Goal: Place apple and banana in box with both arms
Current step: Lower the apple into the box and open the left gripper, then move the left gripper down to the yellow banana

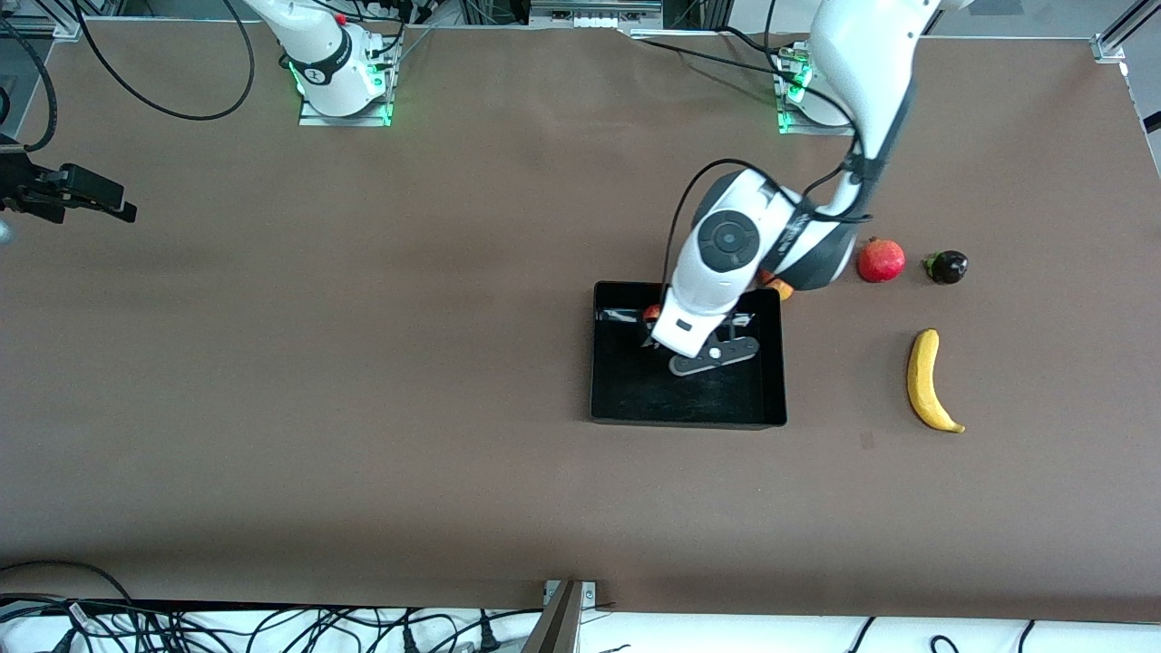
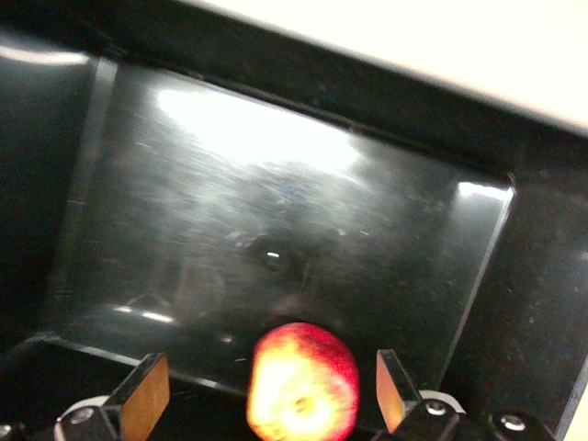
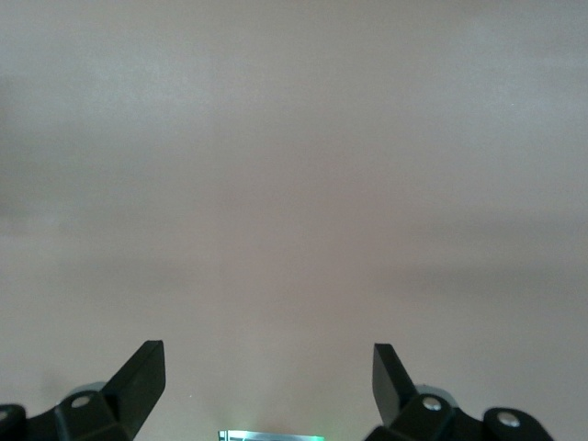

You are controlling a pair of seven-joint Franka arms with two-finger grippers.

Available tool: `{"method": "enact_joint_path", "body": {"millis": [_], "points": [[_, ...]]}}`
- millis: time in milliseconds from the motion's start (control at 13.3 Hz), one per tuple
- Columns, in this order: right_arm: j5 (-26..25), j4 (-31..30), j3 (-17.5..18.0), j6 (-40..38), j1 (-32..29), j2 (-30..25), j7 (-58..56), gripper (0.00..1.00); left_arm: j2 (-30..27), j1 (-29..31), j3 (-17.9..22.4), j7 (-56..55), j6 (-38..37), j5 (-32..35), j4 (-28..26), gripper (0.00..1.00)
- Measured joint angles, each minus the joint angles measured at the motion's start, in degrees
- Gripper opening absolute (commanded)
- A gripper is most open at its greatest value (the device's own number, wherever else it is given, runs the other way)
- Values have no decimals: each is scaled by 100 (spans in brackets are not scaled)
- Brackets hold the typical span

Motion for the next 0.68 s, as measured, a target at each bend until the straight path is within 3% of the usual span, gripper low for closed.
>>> {"method": "enact_joint_path", "body": {"millis": [301, 678], "points": [[0, 0, 1, 0, 2, 1, 0, 100, -444, 1039, -148, 1198, -677, 10, 10, 100], [0, 0, 2, 0, 3, 3, 0, 100, -363, 2606, -262, 3564, -771, 13, -54, 100]]}}
